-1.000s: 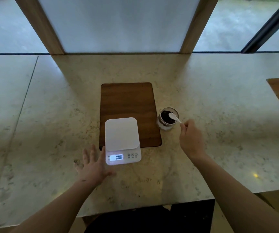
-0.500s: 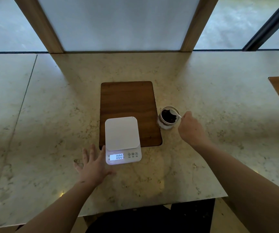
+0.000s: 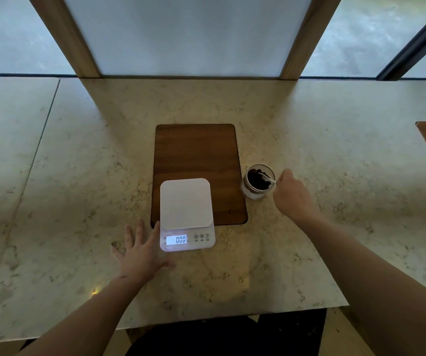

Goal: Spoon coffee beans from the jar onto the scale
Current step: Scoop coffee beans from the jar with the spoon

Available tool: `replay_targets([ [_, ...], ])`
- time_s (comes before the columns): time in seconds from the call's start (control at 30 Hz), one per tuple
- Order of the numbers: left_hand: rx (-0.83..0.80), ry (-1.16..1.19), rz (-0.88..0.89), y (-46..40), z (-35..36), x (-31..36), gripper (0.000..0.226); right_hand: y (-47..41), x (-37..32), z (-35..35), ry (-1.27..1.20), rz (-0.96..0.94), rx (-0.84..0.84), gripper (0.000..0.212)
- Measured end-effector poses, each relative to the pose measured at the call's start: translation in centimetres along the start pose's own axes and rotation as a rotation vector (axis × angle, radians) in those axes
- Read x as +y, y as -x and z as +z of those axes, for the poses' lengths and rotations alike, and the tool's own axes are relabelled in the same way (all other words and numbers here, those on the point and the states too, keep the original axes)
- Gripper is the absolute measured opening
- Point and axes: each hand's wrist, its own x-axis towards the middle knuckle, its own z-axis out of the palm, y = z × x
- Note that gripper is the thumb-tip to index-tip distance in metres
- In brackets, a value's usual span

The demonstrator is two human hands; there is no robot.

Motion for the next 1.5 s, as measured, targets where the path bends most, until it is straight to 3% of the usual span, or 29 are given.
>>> replay_targets([
  [0.4, 0.006, 0.020, 0.005, 0.2, -0.2, 0.3, 0.122, -1.6, 1.6, 2.4, -0.321, 0.170, -0.041, 0.013],
  [0.57, 0.002, 0.030, 0.006, 0.2, -0.2, 0.2, 0.123, -2.3, 1.7, 2.9, -0.513, 0.265, -0.094, 0.024],
  [0.83, 0.009, 0.024, 0.003, 0.0, 0.1, 0.0, 0.123, -2.6, 2.1, 3.1, -0.749, 0.433, -0.190, 0.015],
  [1.2, 0.013, 0.006, 0.007, 0.1, 0.0, 0.2, 0.121, -2.2, 1.8, 3.7, -0.903, 0.477, -0.203, 0.004],
  [1.5, 0.012, 0.012, -0.001, -0.1, 0.2, 0.0, 0.119, -2.0, 1.7, 3.7, -0.990, 0.520, -0.226, 0.017],
])
